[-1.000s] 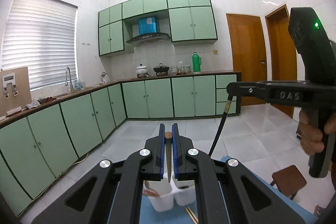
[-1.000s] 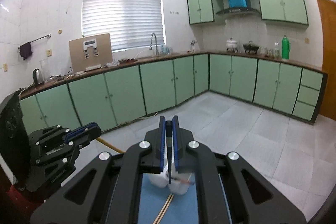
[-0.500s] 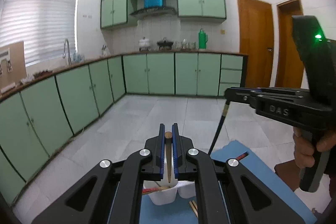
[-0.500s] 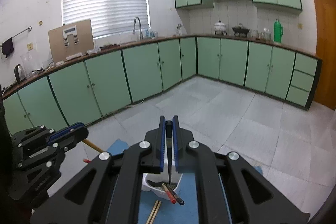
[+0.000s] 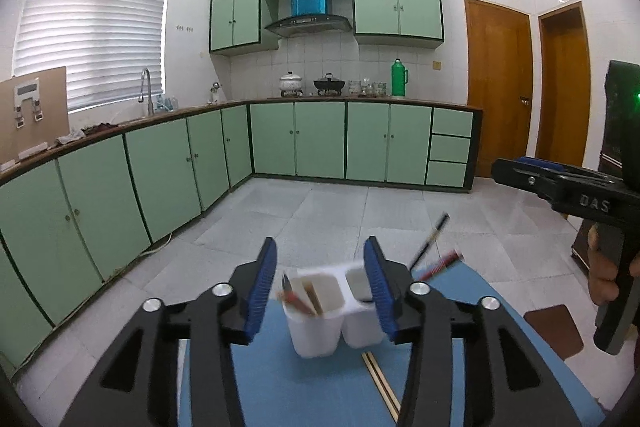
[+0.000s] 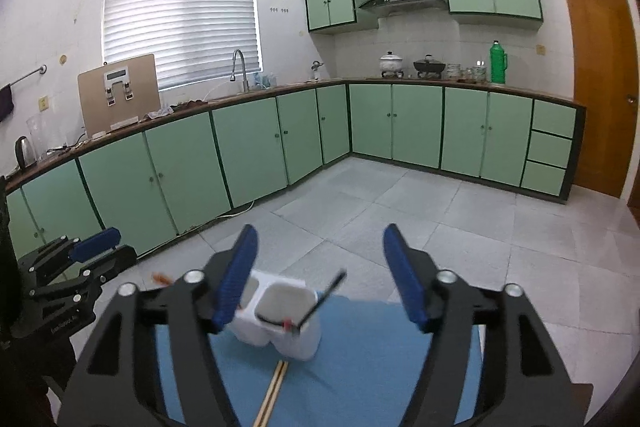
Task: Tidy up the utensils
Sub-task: 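Open both grippers and move them back over the two red chopsticks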
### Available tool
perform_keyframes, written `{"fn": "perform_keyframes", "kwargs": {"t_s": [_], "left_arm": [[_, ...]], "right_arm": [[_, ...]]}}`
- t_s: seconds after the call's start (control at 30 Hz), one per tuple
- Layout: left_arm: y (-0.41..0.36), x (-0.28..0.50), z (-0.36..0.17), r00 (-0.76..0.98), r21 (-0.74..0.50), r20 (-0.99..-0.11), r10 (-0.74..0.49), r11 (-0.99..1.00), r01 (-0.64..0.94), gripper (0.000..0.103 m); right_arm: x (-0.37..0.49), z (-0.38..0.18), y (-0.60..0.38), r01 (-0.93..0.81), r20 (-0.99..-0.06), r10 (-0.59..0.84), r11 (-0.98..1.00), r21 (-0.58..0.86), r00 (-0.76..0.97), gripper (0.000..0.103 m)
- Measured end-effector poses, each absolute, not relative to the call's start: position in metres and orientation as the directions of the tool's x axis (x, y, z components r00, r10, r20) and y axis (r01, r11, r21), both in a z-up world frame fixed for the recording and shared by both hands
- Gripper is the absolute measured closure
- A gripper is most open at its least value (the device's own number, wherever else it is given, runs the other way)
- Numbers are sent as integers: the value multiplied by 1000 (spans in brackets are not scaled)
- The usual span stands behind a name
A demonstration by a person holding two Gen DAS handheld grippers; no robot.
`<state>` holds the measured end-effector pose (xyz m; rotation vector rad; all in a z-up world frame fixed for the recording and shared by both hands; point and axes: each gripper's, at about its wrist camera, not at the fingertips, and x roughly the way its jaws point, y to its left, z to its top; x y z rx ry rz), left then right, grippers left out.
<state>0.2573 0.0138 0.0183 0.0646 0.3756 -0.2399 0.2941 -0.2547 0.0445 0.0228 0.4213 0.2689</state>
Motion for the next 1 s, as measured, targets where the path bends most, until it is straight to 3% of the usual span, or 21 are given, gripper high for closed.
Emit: {"fn": "perform_keyframes", "kwargs": {"t_s": [0.13,0.3,0.63,1.0], "left_arm": [[11,233,-8,886,0,-408,-219,971,239,49],[12,212,-62,835,-38,-508,-210,974,222,44],[15,194,-145,755,-34,-636,-159,983,179,42],[21,183,-178,705,-12,-698,-123,987,161,38]], "right_arm": [[258,22,-257,-249,-409,249,967,55,878,20],[219,-26,-253,-236,-476,237,970,64,847,14],[188,-110,-235,-198,-619,201,977,74,759,14],[175,-162,-237,-158,-699,184,982,102,691,13]]}}
